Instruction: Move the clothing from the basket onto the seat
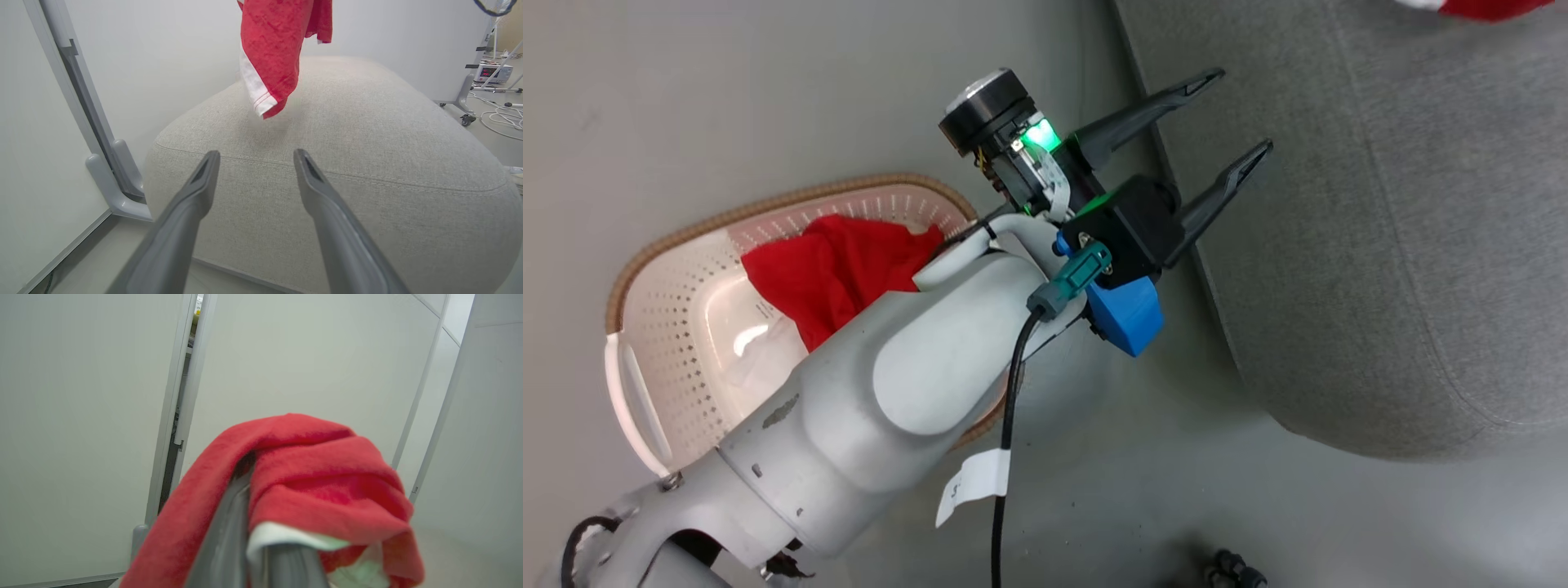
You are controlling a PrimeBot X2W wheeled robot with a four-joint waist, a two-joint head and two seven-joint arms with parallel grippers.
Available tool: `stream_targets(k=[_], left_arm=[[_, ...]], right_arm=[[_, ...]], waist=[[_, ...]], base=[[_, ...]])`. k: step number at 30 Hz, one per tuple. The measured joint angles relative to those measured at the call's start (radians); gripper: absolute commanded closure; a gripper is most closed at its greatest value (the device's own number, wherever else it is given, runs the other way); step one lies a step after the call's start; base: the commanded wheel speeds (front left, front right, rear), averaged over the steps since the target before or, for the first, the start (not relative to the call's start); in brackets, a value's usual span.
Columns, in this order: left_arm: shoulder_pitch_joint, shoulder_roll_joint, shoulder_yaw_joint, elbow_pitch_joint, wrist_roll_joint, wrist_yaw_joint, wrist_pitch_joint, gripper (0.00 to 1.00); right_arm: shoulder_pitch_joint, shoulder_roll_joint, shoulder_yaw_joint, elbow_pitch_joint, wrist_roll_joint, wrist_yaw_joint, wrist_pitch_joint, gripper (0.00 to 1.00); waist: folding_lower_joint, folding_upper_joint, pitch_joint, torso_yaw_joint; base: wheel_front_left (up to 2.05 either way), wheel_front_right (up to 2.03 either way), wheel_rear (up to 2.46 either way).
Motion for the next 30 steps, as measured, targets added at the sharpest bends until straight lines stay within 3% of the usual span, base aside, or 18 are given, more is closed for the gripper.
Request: stream_targets(k=[8,13,16,28,29,30], left_arm=[[-0.087,0.010,-0.034,0.002,0.022,0.000,0.002,0.00],[-0.116,0.005,-0.061,0.000,0.027,0.000,0.002,0.00],[-0.123,0.005,-0.068,-0.001,0.026,0.000,0.002,0.00],[-0.135,0.007,-0.088,0.004,0.009,-0.001,0.000,0.00],[-0.135,0.007,-0.088,0.005,0.009,-0.001,0.000,0.00],[-0.135,0.006,-0.087,0.004,0.009,-0.001,0.000,0.00]], right_arm=[[-0.188,-0.190,-0.192,0.100,0.008,0.000,0.000,1.00],[-0.211,-0.233,-0.260,0.193,-0.013,0.000,0.000,1.00],[-0.202,-0.227,-0.256,0.249,-0.038,0.000,0.000,1.00],[-0.077,-0.080,-0.279,0.377,-0.063,0.000,0.000,1.00],[-0.067,-0.072,-0.274,0.379,-0.063,0.000,0.000,0.65],[-0.059,-0.062,-0.272,0.380,-0.061,0.000,0.000,0.53]], waist=[[0.0000,0.0000,0.170,0.021],[0.0000,0.0000,0.237,0.045],[0.0000,0.0000,0.261,0.057],[-0.0001,0.0000,0.268,0.071],[-0.0001,0.0000,0.265,0.072],[-0.0001,0.0000,0.262,0.073]], base=[[0.00,0.00,0.00],[0.00,0.00,0.00],[0.00,0.00,0.00],[0.00,0.00,0.00],[0.00,0.00,0.00],[0.00,0.00,0.00]])
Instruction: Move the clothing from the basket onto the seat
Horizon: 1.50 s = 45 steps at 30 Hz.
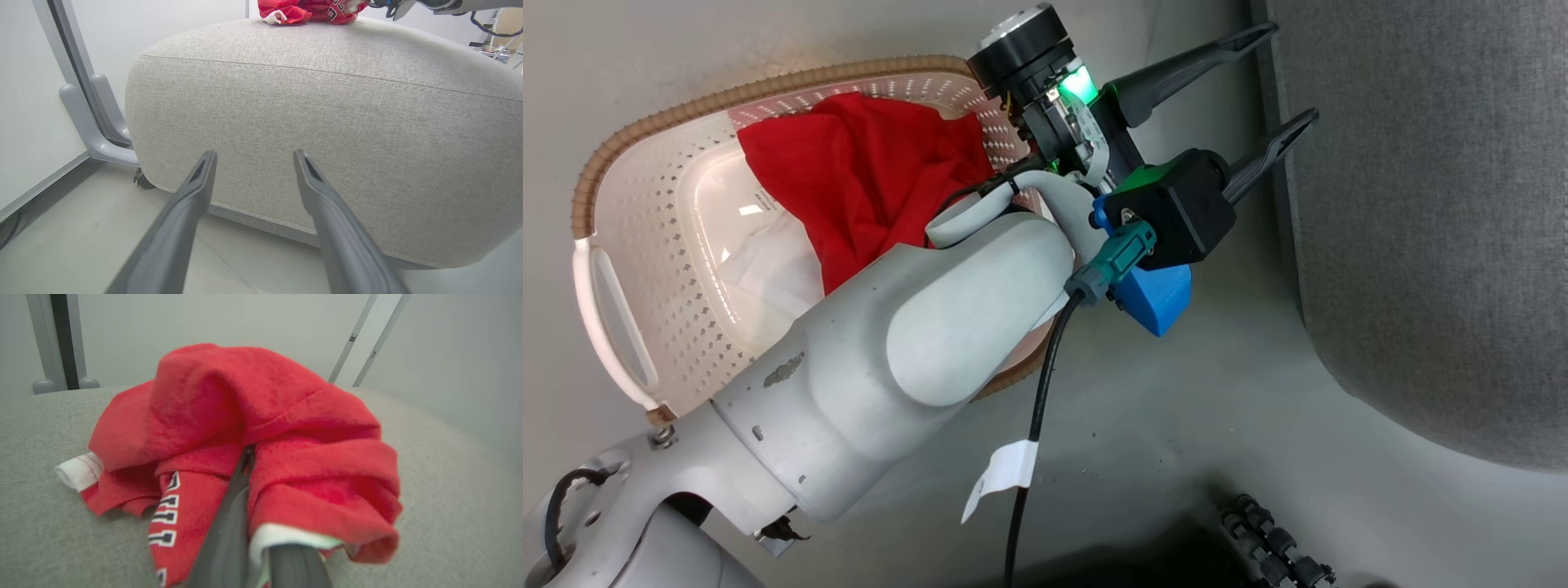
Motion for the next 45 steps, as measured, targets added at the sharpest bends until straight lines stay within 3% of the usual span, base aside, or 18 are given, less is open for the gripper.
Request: stream_targets(k=[1,10,20,31,45], left_arm=[[0.000,-0.001,0.002,-0.002,-0.002,0.000,0.000,0.00],[0.034,-0.007,0.026,-0.032,-0.002,0.007,0.000,0.00],[0.182,-0.003,0.127,-0.096,-0.016,0.036,0.000,0.00],[0.396,0.007,0.318,-0.143,-0.014,0.082,0.000,0.00],[0.664,-0.001,0.635,-0.227,0.042,0.129,0.000,0.00]], right_arm=[[0.005,0.011,-0.005,0.001,0.006,0.000,0.000,0.00],[0.194,0.104,-0.010,-0.094,0.025,0.000,0.000,0.00],[0.395,0.174,0.113,-0.250,0.007,0.000,0.000,0.00],[0.484,0.189,0.339,-0.350,-0.001,0.000,0.000,0.00],[0.550,0.208,0.539,-0.343,-0.011,0.000,0.000,0.00]], waist=[[0.0000,0.0000,-0.004,0.001],[0.0000,0.0000,-0.085,0.007],[-0.0002,0.0000,-0.267,0.020],[-0.0002,0.0001,-0.467,0.090],[-0.0003,0.0001,-0.670,0.217]], base=[[0.00,0.00,0.00],[0.00,0.00,0.00],[0.00,0.00,0.00],[0.00,0.00,0.00],[0.00,0.00,0.00]])
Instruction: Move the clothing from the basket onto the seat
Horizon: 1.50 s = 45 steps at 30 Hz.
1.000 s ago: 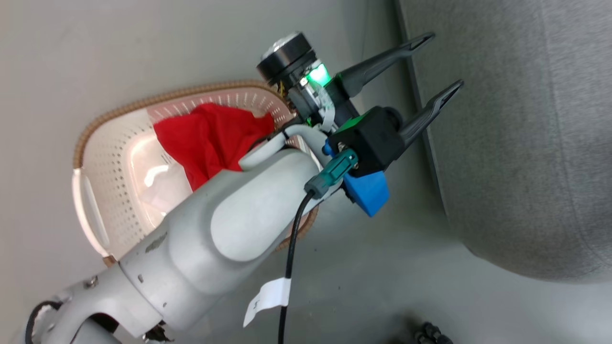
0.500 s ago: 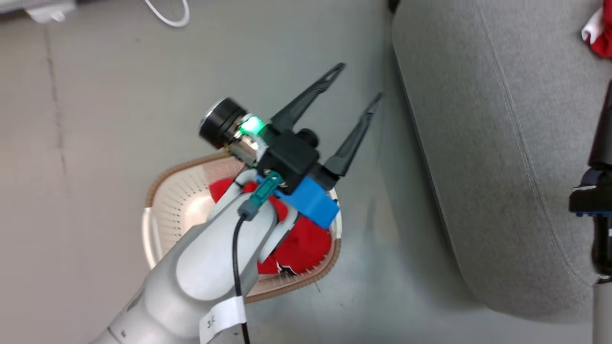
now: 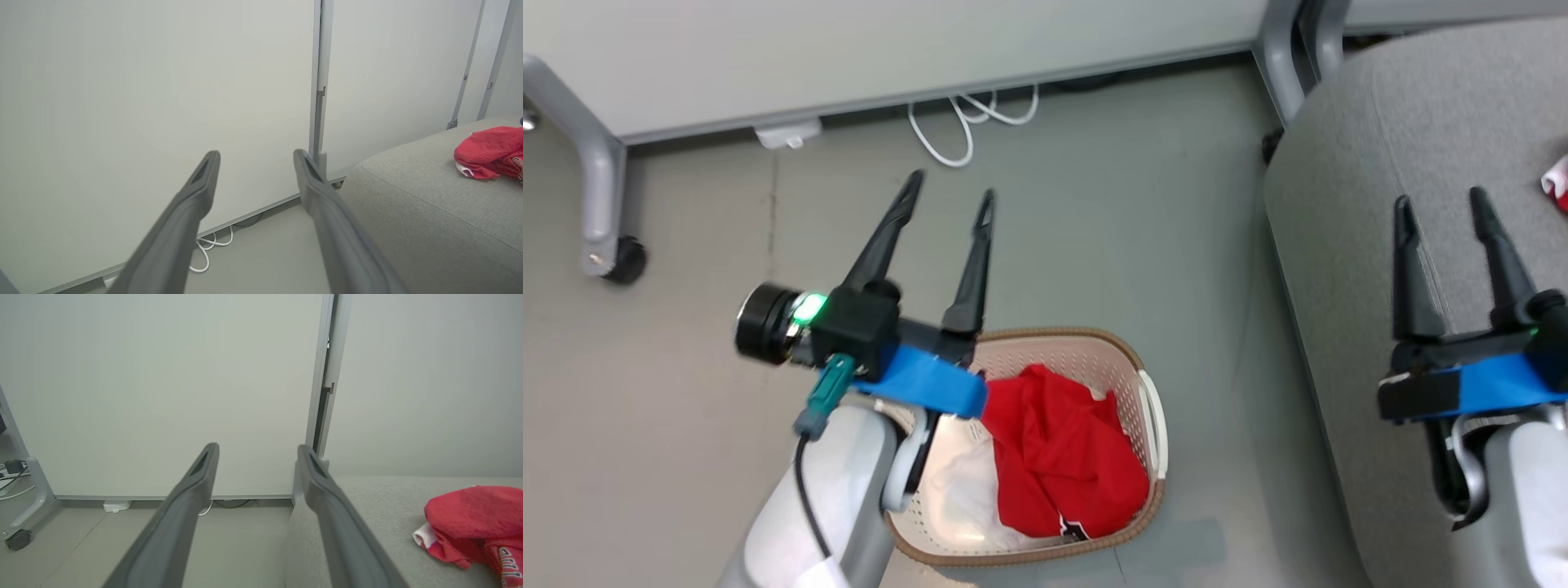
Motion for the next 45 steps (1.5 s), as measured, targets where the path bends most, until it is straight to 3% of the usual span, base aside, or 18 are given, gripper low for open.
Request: stream_targets(k=[11,19,29,45], left_arm=[[0.247,-0.026,0.204,-0.096,0.066,-0.019,0.000,0.00],[0.371,-0.048,0.289,-0.107,0.077,-0.051,0.000,0.00],[0.442,-0.054,0.324,-0.099,0.098,-0.085,0.000,0.00],[0.443,-0.057,0.327,-0.087,0.104,-0.104,0.000,0.00]], right_arm=[[0.128,0.055,0.054,0.002,0.000,0.000,0.000,0.00],[0.235,0.071,0.037,-0.011,0.008,0.000,0.000,0.00],[0.316,0.082,0.020,-0.024,0.009,0.000,0.000,0.00],[0.330,0.090,0.015,-0.025,0.015,0.000,0.000,0.00]], waist=[[0.0000,0.0000,-0.145,0.058],[0.0000,0.0000,-0.213,0.074],[0.0001,0.0000,-0.255,0.080],[0.0002,0.0000,-0.255,0.077]], base=[[0.00,0.00,0.00],[0.00,0.00,0.00],[0.00,0.00,0.00],[0.00,0.00,0.00]])
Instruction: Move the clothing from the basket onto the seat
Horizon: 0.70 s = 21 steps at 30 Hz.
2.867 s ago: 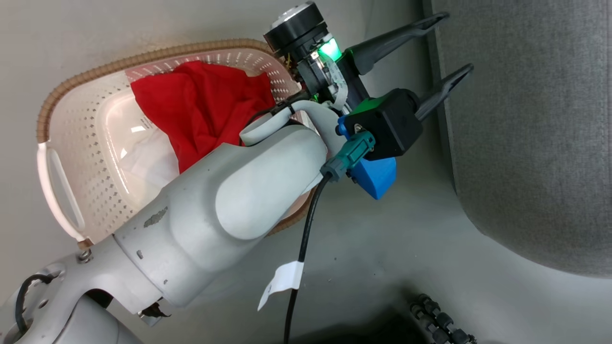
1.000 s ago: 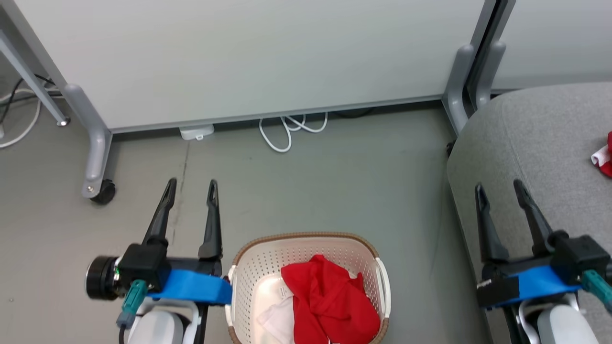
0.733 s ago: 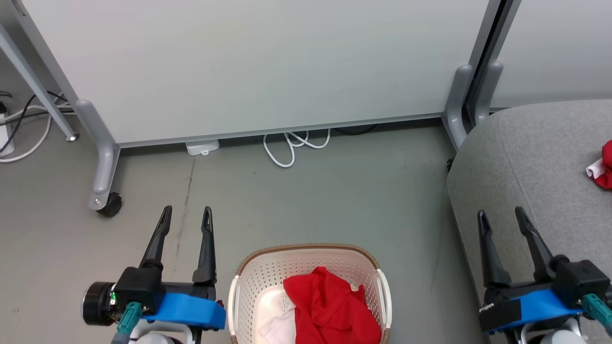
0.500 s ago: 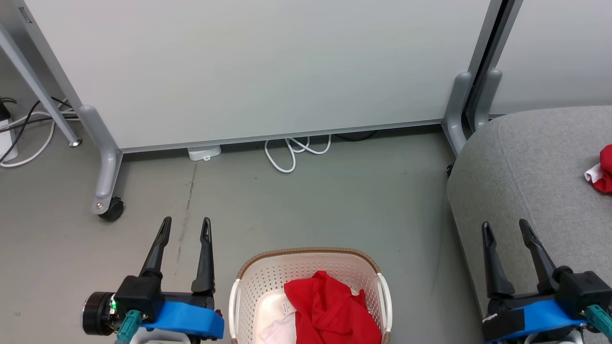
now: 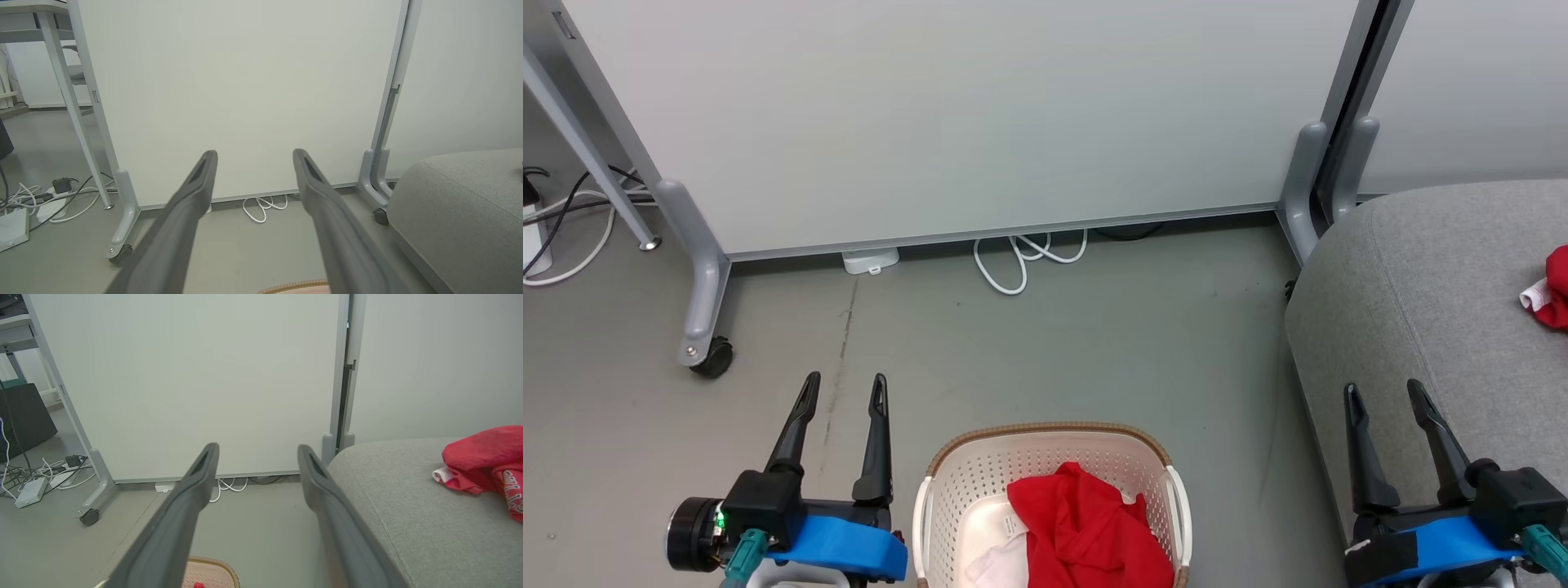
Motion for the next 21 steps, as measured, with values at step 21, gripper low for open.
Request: stream_targets(k=[21], left_arm=[[-0.314,0.002,-0.189,0.340,-0.039,-0.025,-0.001,0.00]], right_arm=[[-0.131,0.001,0.020,-0.028,0.005,0.000,0.000,0.00]], waist=[[0.0002,0.0000,0.164,-0.057]], base=[[0.00,0.00,0.00]])
